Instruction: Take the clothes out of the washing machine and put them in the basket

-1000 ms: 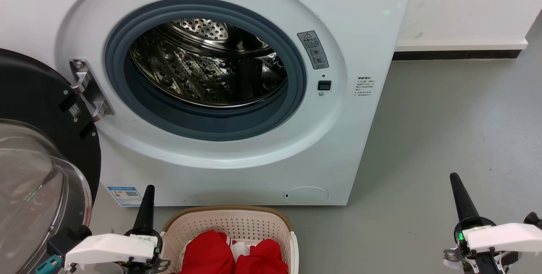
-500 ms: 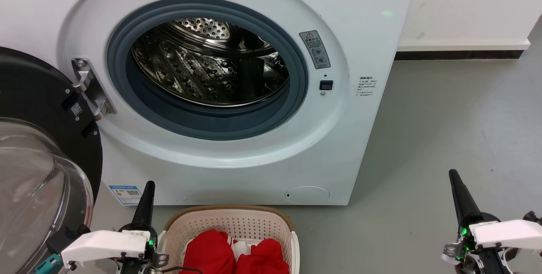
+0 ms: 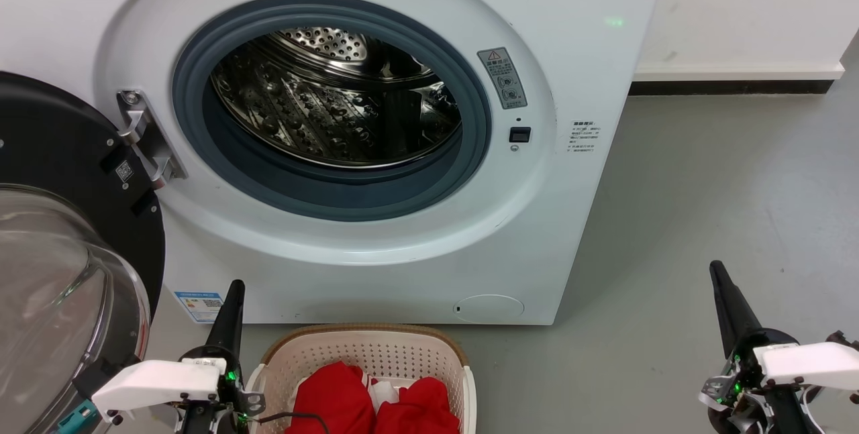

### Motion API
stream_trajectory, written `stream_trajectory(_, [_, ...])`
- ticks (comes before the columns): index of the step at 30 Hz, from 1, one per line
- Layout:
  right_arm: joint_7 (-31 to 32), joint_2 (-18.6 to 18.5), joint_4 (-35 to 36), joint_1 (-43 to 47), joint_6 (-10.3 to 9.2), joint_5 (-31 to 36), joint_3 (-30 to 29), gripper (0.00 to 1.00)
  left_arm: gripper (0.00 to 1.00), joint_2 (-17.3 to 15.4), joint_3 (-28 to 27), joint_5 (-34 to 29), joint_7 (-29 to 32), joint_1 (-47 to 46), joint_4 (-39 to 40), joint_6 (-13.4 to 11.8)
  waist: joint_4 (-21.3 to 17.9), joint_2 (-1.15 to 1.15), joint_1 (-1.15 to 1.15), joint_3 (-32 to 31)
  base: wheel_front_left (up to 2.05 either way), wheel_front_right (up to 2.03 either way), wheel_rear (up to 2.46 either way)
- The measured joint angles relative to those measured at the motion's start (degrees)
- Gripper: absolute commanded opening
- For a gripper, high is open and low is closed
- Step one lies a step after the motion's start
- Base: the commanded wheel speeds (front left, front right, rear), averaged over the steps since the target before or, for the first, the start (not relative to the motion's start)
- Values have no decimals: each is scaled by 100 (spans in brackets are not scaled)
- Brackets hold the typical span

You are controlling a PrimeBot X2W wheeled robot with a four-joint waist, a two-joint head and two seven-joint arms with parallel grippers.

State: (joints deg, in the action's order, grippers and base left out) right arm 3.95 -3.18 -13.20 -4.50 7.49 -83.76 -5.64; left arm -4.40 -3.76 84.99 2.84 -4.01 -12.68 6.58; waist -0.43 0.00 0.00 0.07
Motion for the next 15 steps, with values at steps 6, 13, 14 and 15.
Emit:
stream_trajectory(6, [64, 0, -23, -27, 0, -266, -12, 0, 0, 4, -24, 265, 62, -66, -40, 32, 12, 0, 0, 3, 0, 0, 0])
stream_trajectory(13, [140, 0, -45, -60, 0, -560, -25, 0, 0, 10, -55, 556, 140, -113, -79, 48, 26, 0, 0, 7, 0, 0, 0])
stream_trajectory(14, [148, 0, -54, -73, 0, -600, -27, 0, 0, 10, -60, 592, 154, -122, -87, 49, 28, 0, 0, 8, 0, 0, 0])
stream_trajectory(15, [165, 0, -56, -93, 0, -638, -30, 0, 0, 11, -64, 630, 155, -129, -92, 55, 31, 0, 0, 8, 0, 0, 0])
